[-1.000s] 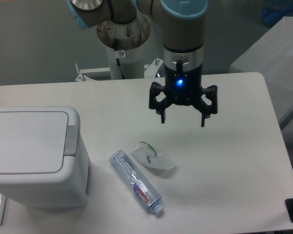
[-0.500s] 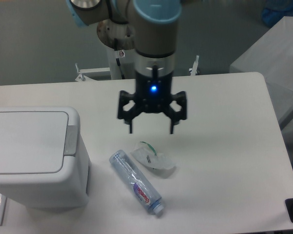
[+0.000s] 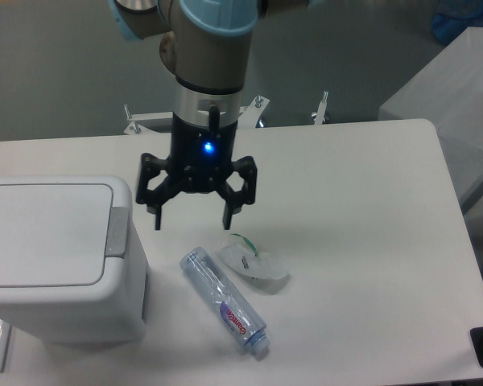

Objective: Open the trash can
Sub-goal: 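Move the open gripper toward the white trash can lid, then lower the gripper finger onto the lid edge and flip it open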

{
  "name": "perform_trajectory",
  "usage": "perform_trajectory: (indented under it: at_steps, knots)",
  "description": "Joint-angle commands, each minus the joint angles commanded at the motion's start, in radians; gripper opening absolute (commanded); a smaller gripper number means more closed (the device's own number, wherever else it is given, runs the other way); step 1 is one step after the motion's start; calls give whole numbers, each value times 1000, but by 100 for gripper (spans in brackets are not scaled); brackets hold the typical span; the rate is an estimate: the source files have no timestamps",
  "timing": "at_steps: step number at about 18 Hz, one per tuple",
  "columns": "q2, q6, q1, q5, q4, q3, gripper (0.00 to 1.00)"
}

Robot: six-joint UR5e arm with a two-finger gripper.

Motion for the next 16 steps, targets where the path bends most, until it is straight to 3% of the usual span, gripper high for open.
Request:
perform_trajectory:
  at_steps: [16]
  knots:
    - [-18, -8, -31, 5, 0, -25, 100]
